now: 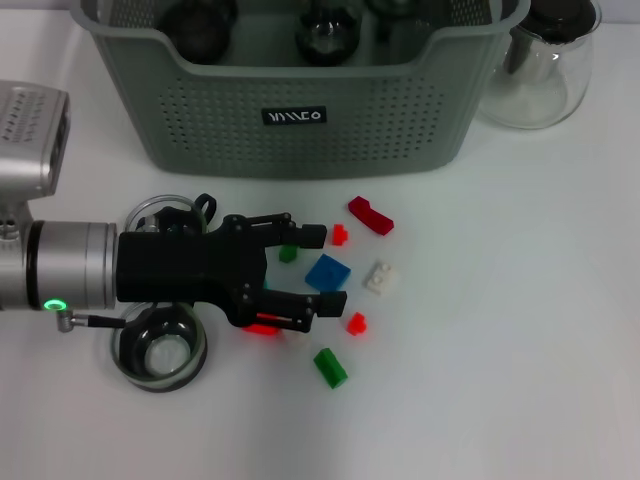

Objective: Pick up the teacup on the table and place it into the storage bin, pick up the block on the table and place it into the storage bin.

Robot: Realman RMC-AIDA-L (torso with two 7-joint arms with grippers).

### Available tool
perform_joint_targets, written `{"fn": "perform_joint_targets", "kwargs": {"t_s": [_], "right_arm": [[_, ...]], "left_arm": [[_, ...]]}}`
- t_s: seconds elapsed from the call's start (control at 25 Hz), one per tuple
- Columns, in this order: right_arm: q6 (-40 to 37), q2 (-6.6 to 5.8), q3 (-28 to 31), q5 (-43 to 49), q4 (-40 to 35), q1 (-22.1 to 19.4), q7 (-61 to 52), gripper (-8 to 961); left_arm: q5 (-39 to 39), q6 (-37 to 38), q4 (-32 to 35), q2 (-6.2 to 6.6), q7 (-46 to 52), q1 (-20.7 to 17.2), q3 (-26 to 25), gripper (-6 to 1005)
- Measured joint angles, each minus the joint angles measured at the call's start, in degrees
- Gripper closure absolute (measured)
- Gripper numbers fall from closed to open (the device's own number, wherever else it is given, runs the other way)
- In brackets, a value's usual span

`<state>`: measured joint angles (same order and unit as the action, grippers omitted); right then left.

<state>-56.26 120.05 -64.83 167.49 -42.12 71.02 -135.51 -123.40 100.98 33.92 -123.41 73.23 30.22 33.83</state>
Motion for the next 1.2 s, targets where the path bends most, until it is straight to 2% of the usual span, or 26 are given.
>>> {"fn": "perform_joint_targets", "kwargs": {"t_s": [0.44, 1.2], "right_arm": [[1.7, -0.09, -2.9, 0.3, 5.8, 0.1, -0.3, 898], [1.5, 0.09, -6.2, 0.4, 7.3, -0.3, -2.1, 894]], "left_arm": [[0.0, 0.0, 0.0, -0.16, 0.0, -0.2, 0.0, 209], [0.0, 0.4, 0.0, -0.18, 0.0, -0.2, 0.0, 215]]}}
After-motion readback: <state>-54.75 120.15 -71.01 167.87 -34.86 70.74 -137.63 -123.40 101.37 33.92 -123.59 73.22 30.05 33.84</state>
